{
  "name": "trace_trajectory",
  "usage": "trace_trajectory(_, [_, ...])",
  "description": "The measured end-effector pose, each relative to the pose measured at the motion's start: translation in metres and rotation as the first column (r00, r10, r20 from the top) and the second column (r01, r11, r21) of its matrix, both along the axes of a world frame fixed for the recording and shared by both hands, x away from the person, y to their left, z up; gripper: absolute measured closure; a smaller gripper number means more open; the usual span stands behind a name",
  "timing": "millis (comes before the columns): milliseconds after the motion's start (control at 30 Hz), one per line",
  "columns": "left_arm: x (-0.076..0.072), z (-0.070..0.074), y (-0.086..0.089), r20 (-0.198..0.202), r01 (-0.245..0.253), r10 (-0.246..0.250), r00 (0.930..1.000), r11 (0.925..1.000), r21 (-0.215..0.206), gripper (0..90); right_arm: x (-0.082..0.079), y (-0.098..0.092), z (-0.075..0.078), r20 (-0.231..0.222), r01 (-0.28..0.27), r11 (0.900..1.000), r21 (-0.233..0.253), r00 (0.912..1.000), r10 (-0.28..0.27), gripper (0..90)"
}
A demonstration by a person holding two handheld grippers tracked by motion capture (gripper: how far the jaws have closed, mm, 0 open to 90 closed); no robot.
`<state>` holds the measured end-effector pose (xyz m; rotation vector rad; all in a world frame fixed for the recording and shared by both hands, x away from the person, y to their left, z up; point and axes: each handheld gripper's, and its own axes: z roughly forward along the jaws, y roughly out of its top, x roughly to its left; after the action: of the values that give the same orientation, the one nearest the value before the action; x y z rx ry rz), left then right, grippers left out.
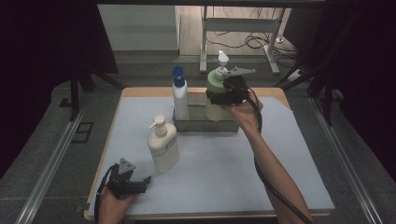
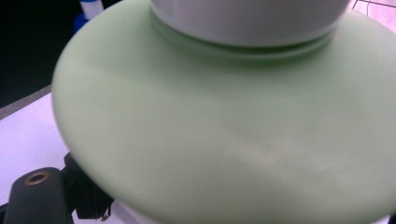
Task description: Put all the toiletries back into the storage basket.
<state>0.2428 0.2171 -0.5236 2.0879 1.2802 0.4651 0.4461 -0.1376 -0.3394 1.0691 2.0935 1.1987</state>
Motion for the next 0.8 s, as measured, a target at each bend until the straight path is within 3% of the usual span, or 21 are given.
trace_trajectory(467, [0.0,0.0,0.0,0.0,0.0,0.0,1.0,1.0,-0.001,12.3,0.015,0.002,-0.02,-0.005,0.015,1.0,-0.022,0.9999,-0.015,11.8])
trace_trajectory(800, [0.0,0.0,0.0,0.0,0.0,0.0,1.0,1.0,-0.001,12.2,0.019,0.005,-0.034,-0.036,0.013,0.999,-0.04,0.9992,-0.015,11.8])
